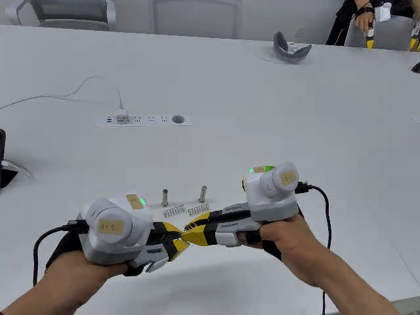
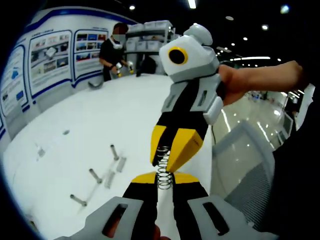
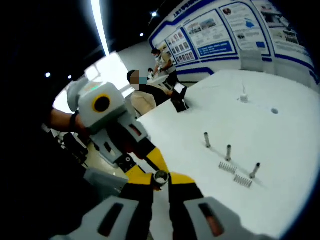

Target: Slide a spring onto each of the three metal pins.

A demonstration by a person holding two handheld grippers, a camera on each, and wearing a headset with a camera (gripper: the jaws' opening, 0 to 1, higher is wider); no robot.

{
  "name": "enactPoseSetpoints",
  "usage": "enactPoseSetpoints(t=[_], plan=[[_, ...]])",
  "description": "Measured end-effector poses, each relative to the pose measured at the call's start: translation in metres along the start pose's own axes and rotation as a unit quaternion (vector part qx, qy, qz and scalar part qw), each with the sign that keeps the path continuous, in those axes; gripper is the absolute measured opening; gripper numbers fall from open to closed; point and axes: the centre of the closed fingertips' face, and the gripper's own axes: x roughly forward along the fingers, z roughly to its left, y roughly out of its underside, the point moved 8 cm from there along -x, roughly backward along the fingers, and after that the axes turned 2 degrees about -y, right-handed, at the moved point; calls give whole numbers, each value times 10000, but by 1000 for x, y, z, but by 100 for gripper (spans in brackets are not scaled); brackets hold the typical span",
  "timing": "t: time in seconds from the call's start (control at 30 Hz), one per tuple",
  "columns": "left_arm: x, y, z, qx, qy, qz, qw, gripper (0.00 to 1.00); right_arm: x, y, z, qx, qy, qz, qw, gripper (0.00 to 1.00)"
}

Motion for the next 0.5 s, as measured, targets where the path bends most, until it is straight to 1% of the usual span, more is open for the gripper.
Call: enactPoseSetpoints(t=[0.03,0.07,0.13,0.17,0.2,0.23,0.3,0.37,0.4,0.47,0.5], plan=[[0,-1,0,31,36,-15,10000,10,-1,-2,1,-150,-34,117,9998,13],[-1,-2,1,62,67,-35,10000,10,-1,-5,1,-348,-50,291,9990,12],[-1,-4,1,90,122,-64,9999,10,-2,-9,3,-570,-120,511,9970,12],[-1,-5,1,121,172,-78,9997,10,-2,-12,4,-748,-180,695,9946,12],[-1,-6,1,148,198,-84,9997,10,-2,-14,4,-871,-198,808,9927,12],[-2,-7,1,173,230,-96,9995,10,-2,-16,5,-1042,-245,963,9896,12],[-2,-8,1,210,283,-100,9993,9,-1,-19,5,-1247,-316,1165,9848,12],[-1,-9,1,309,330,-100,9989,9,-1,-24,6,-1469,-394,1362,9789,12],[-1,-10,1,340,354,-91,9988,9,0,-26,7,-1588,-430,1481,9752,12],[-1,-11,2,397,383,-67,9985,9,1,-28,8,-1748,-466,1629,9699,12],[-1,-11,2,432,391,-33,9983,9,3,-30,8,-1879,-468,1716,9659,12]])
